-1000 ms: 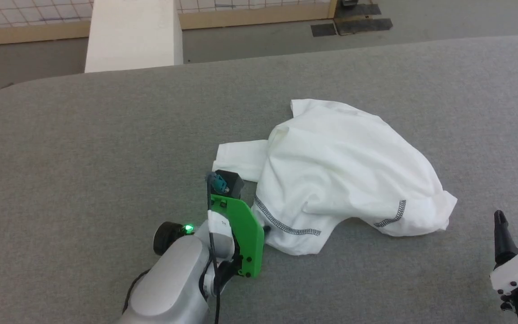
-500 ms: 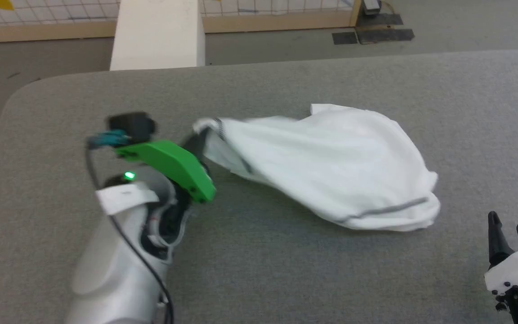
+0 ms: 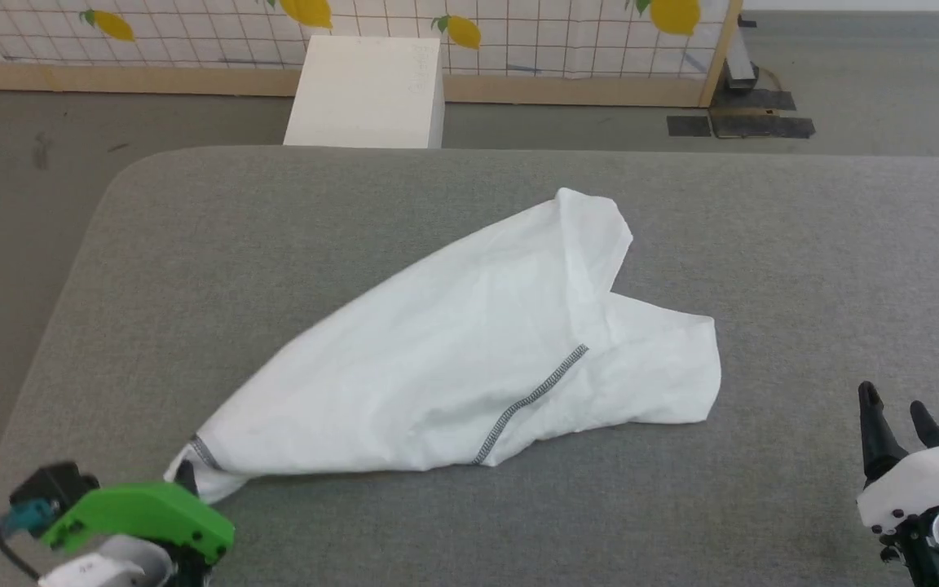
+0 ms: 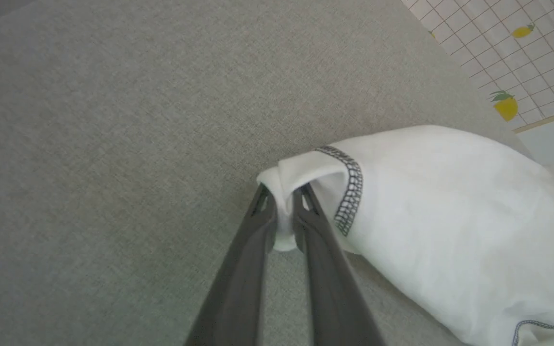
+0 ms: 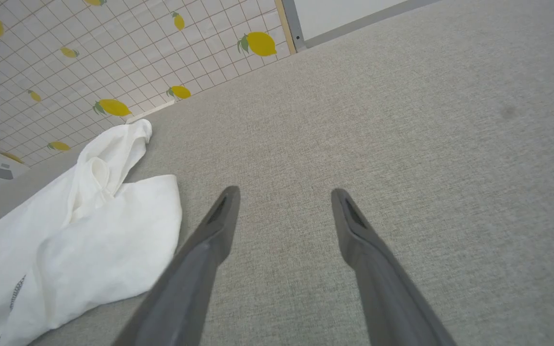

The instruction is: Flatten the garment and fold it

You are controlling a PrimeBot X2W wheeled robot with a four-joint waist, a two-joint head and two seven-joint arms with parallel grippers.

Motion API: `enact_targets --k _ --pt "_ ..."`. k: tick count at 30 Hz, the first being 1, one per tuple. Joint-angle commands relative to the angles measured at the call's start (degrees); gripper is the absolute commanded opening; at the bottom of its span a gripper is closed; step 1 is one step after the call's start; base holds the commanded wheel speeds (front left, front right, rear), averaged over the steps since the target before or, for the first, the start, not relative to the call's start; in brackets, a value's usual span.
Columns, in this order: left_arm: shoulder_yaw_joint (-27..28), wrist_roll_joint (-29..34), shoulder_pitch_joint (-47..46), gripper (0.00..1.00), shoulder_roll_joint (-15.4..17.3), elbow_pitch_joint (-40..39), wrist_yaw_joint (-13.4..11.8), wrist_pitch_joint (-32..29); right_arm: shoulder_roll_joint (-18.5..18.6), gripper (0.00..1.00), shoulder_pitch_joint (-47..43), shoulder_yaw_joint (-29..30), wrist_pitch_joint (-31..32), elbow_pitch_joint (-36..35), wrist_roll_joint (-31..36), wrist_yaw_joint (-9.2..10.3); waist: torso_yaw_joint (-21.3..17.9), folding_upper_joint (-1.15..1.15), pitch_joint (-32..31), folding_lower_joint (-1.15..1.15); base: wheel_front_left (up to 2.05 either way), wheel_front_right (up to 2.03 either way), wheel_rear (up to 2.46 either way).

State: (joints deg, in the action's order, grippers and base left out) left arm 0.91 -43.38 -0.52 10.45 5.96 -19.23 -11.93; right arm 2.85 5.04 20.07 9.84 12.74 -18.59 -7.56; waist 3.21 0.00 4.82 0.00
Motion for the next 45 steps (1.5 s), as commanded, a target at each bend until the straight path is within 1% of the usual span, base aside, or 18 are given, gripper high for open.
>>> enact_targets --k 1,4,7,9,12,14,18,20,24,27,32,33,34,36,39,42,45 --pt "0.8 -1.6 0.8 1.0 -1.1 -0.7 0.4 1.0 0.0 1.0 -0.2 -0.2 0.2 -0.2 0.3 0.08 0.4 0.0 -0.1 0.0 0.0 0.0 0.0" --pt "2.4 -3.5 1.1 1.0 -2.2 -2.5 2.3 3.5 0.0 1.0 -0.3 -0.7 0.4 -0.3 0.4 0.08 0.9 0.0 0.0 0.0 0.0 0.0 0.0" --pt "3.9 -3.1 0.0 1.0 -2.0 -6.2 5.4 9.0 0.0 1.0 0.0 -2.4 1.0 -0.3 0.8 0.08 1.3 0.0 0.0 0.0 0.0 0.0 0.0" --pt "4.2 0.2 -0.6 1.0 -0.6 -8.2 7.4 14.5 0.0 1.0 0.6 -4.3 2.2 -0.3 2.6 0.08 1.3 0.0 0.1 0.0 0.0 0.0 0.0" --pt "2.6 7.4 -0.3 1.0 2.1 -9.3 10.3 22.8 0.0 1.0 2.3 -7.1 5.5 0.4 5.1 0.08 1.4 0.0 0.3 0.0 0.0 0.0 0.0" --pt "0.7 12.8 0.1 1.0 3.5 -9.1 11.0 25.3 0.0 1.0 4.3 -8.9 8.5 1.1 7.1 0.08 1.4 0.0 0.6 0.0 0.0 0.0 0.0" --pt "-1.2 19.2 0.4 1.0 2.8 -9.4 11.6 26.7 0.0 1.0 8.6 -12.3 15.5 3.0 12.4 0.08 2.4 0.0 1.3 0.0 0.0 0.0 0.0" --pt "-1.6 20.9 0.7 1.0 1.7 -9.5 11.8 26.9 0.0 1.0 10.4 -13.5 18.8 4.5 15.8 0.08 3.2 0.0 1.7 0.0 0.0 0.0 0.0" --pt "-1.3 23.0 1.4 1.0 -0.6 -10.0 12.4 26.9 0.0 1.0 12.7 -15.0 23.3 7.7 20.0 0.08 4.9 0.0 2.4 0.0 0.0 0.0 0.0" --pt "-0.8 23.8 1.6 1.0 -2.0 -10.1 13.1 26.9 0.0 1.0 12.9 -15.2 24.7 9.8 21.0 0.08 6.4 0.0 2.9 0.0 0.0 0.0 0.0" --pt "0.3 24.8 1.8 1.0 -3.8 -10.1 14.3 26.9 0.0 1.0 12.6 -14.0 24.1 12.1 20.9 0.08 7.7 0.0 3.5 0.0 0.0 0.0 0.0" --pt "0.5 25.0 1.9 1.0 -4.0 -10.0 14.4 26.9 0.0 0.42 12.7 -13.7 23.8 12.3 20.4 0.08 7.7 0.0 3.5 0.0 0.0 0.0 0.0" --pt "0.8 25.1 1.9 1.0 -4.2 -9.9 14.6 26.9 0.0 0.0 13.1 -13.3 22.7 12.0 19.7 0.08 7.6 0.0 3.6 0.0 0.0 0.0 0.0" --pt "1.6 25.3 2.0 1.0 -4.6 -10.0 14.8 26.9 0.0 0.0 13.5 -12.7 21.5 11.5 18.7 0.08 7.2 0.0 3.5 0.0 0.0 0.0 0.0" --pt "2.1 25.6 2.2 1.0 -5.1 -9.7 15.1 26.9 0.0 0.0 14.3 -10.4 18.6 8.5 17.2 0.08 6.2 0.0 3.1 0.0 0.0 0.0 0.0" --pt "2.5 26.1 2.0 1.0 -5.3 -9.6 15.6 26.9 0.0 0.0 14.4 -6.3 16.5 3.0 16.7 0.08 4.5 0.0 2.8 0.0 0.0 0.0 0.0" --pt "2.7 26.5 1.9 1.0 -5.5 -9.8 16.1 26.9 0.0 0.0 12.3 -1.2 17.2 -4.1 16.9 0.08 2.7 0.0 2.5 0.0 0.0 0.0 0.0"
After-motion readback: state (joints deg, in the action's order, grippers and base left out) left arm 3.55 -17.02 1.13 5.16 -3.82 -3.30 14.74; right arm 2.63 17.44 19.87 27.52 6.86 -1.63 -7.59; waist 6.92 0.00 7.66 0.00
